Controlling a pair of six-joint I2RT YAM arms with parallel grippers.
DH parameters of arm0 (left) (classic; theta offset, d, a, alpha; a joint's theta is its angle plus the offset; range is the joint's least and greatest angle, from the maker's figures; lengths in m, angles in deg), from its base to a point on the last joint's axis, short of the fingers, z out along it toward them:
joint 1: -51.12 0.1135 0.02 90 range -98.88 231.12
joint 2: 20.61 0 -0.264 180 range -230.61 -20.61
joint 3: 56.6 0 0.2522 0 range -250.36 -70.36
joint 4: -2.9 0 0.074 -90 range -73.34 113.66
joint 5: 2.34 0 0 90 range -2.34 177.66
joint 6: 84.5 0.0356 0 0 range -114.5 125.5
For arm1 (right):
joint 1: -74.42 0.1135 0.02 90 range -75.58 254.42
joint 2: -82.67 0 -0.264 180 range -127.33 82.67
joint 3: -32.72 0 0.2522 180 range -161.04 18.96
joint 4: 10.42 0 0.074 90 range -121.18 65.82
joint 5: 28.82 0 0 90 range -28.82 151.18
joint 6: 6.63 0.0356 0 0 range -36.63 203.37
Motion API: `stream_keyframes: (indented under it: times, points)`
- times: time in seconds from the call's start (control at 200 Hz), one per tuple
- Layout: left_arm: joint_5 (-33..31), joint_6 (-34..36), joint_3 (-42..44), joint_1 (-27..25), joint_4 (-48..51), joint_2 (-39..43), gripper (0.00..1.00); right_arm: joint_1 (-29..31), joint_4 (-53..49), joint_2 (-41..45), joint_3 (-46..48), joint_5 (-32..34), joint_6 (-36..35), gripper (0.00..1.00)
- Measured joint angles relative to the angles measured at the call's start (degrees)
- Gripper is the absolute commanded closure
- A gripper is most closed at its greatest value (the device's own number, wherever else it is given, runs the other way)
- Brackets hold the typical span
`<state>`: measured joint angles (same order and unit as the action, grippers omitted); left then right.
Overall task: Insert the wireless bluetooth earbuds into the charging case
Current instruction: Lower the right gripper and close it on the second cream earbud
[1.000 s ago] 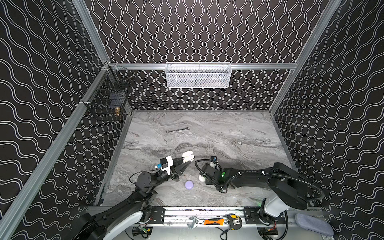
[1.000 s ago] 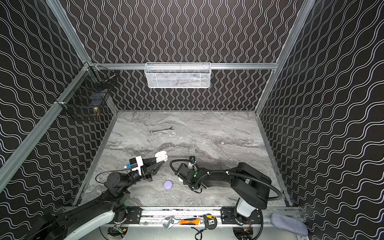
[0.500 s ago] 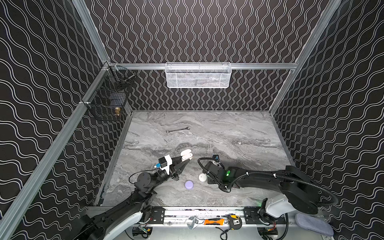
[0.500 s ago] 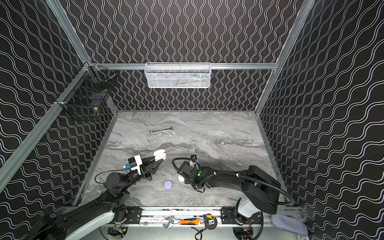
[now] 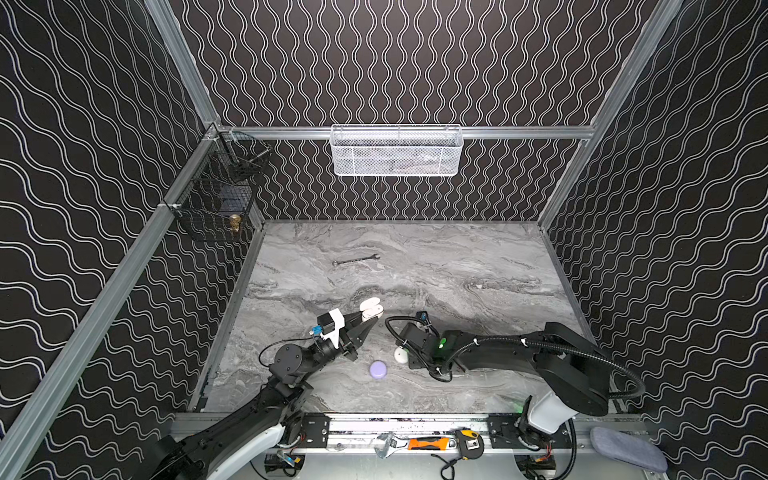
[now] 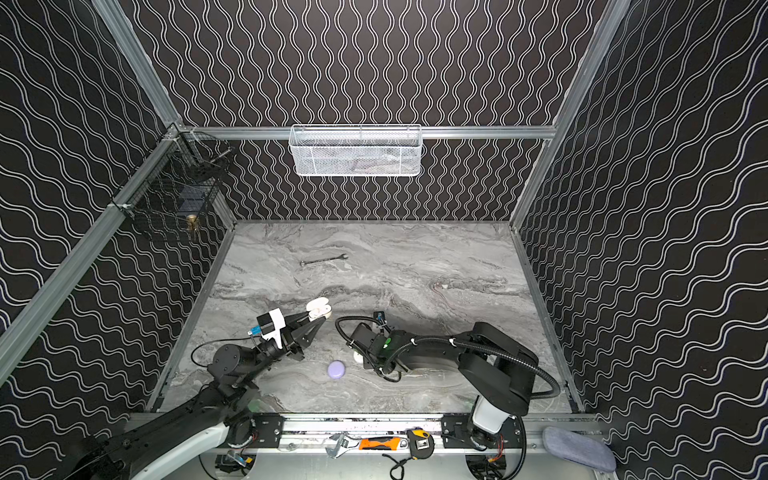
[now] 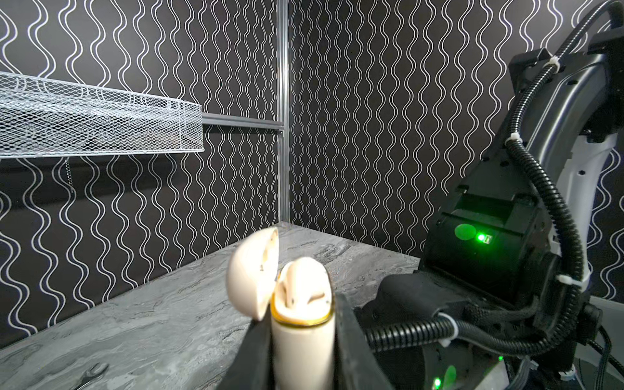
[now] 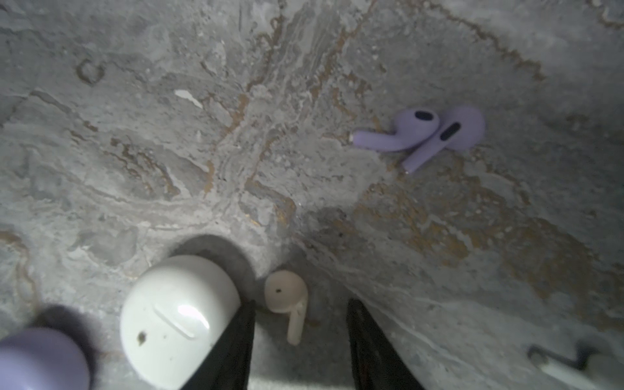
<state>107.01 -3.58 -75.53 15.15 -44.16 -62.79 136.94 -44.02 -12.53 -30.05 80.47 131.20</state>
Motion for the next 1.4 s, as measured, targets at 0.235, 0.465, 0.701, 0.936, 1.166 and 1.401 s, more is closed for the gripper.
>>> stream_keyframes:
  times: [0.235, 0.465, 0.701, 0.936, 1.166, 1.401]
  points:
    - [0.0, 0.0, 0.0, 0.0, 0.0, 0.1, 1.0, 0.0, 0.0, -1.4, -1.0, 1.4, -0.7, 0.58]
    - [-2.9, 0.0, -0.1, 0.0, 2.7, 2.6, 1.0, 0.0, 0.0, -1.6, -0.9, 2.0, -0.7, 0.7]
    - [-6.1, 0.4, -0.5, 0.0, 7.8, 5.7, 1.0, 0.1, -0.4, -1.6, -0.9, 2.3, -0.7, 0.71]
    - [-6.2, 0.4, -0.5, 0.0, 7.9, 3.8, 1.0, 0.6, -0.5, -2.3, -1.5, 2.7, -0.7, 0.7]
    - [-6.1, 0.4, -0.5, 0.0, 7.9, 4.7, 1.0, 0.9, -0.2, -3.2, -2.3, 3.0, -0.7, 0.73]
    - [-5.6, 0.4, -0.5, 0.0, 7.7, 4.2, 1.0, 1.2, 0.0, -3.6, -2.7, 3.6, -0.7, 0.82]
